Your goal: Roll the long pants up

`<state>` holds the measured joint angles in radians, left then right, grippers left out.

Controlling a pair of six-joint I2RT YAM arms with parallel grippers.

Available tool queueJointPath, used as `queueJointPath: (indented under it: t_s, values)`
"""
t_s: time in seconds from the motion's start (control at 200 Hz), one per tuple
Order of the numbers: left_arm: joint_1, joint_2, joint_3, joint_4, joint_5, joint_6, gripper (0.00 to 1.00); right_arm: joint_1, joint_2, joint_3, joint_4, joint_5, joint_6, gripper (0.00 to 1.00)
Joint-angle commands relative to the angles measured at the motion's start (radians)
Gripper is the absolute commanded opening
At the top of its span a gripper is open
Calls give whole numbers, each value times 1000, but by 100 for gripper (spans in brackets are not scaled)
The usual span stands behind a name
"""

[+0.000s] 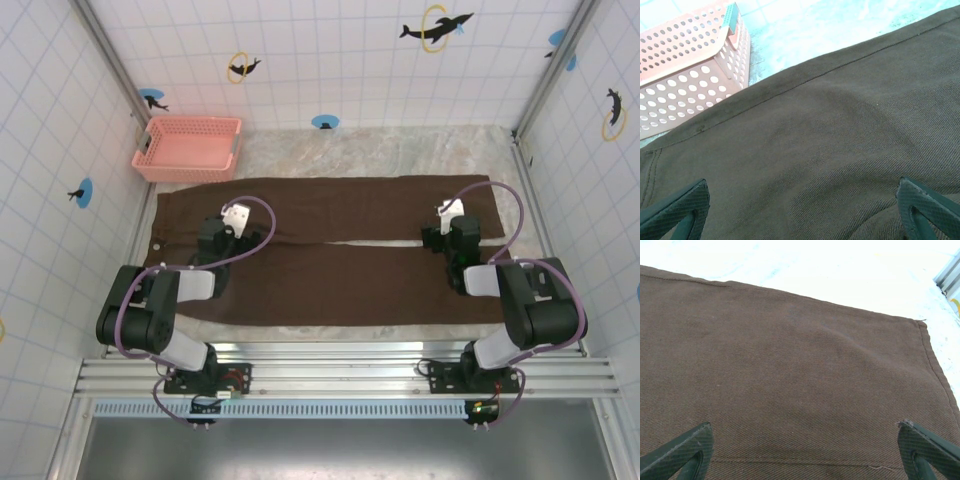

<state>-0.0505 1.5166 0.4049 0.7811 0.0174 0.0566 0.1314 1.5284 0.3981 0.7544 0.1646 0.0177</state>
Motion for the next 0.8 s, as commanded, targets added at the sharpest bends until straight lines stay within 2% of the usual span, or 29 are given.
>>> queueJointPath:
  t_s: [0.0,0.03,0.09,0.15,0.19,0.26,0.305,0.335,0.4,0.455,0.5,0.596,0.711,0.796]
  values:
    - [8,-2,2,36,10,21,98,-4,-11,21,39,3,1,97]
    - [8,-5,12,25,16,22,97,-7,-11,21,40,3,1,97]
    - [8,-40,70,-100,31,35,98,-10,-11,19,44,-3,3,97]
    - [7,-88,194,-361,24,44,97,-10,-35,41,-5,-15,1,97]
    - [-2,-108,298,-568,-20,99,97,-8,-75,111,-163,-27,-13,97]
    - [-30,-129,462,-866,-173,203,97,11,-116,280,-530,-31,-69,97]
    - [-33,-136,543,-1008,-218,258,98,38,-131,339,-677,-41,-102,100]
    - [-33,-137,593,-1094,-252,281,97,61,-146,363,-744,-47,-130,98]
    - [-32,-131,701,-1295,-314,319,97,177,-191,418,-956,34,-196,97]
    - [-33,-130,769,-1439,-404,314,97,267,-226,445,-1079,53,-208,95]
    - [-37,-152,792,-1508,-489,297,97,350,-261,454,-1194,63,-198,95]
    - [-38,-204,815,-1630,-595,275,97,537,-320,464,-1362,80,-166,94]
    - [-47,-271,790,-1693,-621,262,97,711,-337,491,-1511,55,-123,88]
    - [-54,-295,779,-1748,-620,230,97,813,-318,526,-1540,51,-123,92]
